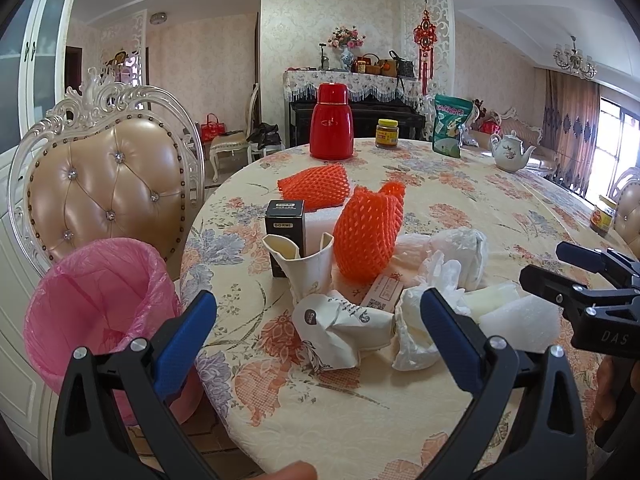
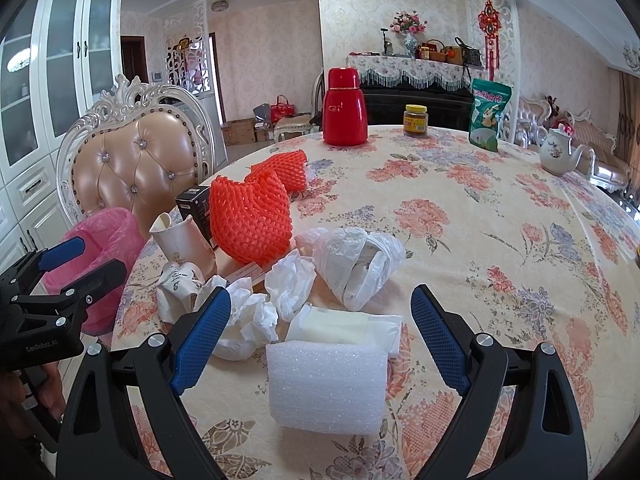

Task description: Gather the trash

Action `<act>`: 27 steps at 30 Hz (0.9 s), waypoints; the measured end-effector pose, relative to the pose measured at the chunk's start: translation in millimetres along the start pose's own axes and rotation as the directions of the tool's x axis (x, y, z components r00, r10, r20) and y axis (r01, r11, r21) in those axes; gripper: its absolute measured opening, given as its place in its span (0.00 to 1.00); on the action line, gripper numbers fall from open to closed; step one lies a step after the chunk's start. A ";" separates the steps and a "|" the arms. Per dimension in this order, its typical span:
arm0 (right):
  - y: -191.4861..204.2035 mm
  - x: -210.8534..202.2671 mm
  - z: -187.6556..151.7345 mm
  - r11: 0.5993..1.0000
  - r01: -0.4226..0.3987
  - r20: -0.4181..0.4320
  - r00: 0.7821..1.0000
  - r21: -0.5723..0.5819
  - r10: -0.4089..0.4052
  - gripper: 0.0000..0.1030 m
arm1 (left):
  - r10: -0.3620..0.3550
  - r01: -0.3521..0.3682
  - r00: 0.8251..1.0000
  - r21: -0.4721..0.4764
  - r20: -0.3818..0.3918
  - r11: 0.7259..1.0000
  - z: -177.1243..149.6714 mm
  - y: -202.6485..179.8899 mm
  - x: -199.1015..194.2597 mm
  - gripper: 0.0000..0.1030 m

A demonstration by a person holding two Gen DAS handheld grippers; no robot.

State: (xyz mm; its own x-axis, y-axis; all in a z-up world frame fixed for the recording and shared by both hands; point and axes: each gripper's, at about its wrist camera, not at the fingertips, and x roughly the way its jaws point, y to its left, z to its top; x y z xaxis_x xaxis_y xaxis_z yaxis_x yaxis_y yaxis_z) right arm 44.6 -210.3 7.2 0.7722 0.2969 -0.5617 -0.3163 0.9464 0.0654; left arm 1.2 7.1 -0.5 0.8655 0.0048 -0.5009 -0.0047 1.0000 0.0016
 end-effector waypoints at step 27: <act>-0.5 9.4 -10.3 1.000 0.011 -0.065 0.998 -0.009 -0.012 0.83 | 0.003 -0.004 0.999 -0.021 -0.036 1.000 -4.3 5.2 6.0 0.96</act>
State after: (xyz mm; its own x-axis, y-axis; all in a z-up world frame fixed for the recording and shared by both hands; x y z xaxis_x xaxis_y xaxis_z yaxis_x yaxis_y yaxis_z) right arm 46.3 -209.3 -6.6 0.7387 0.2768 -0.6146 -0.3125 0.9485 0.0515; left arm 4.2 12.3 -7.2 0.8471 0.0077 -0.5313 -0.0186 0.9997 -0.0152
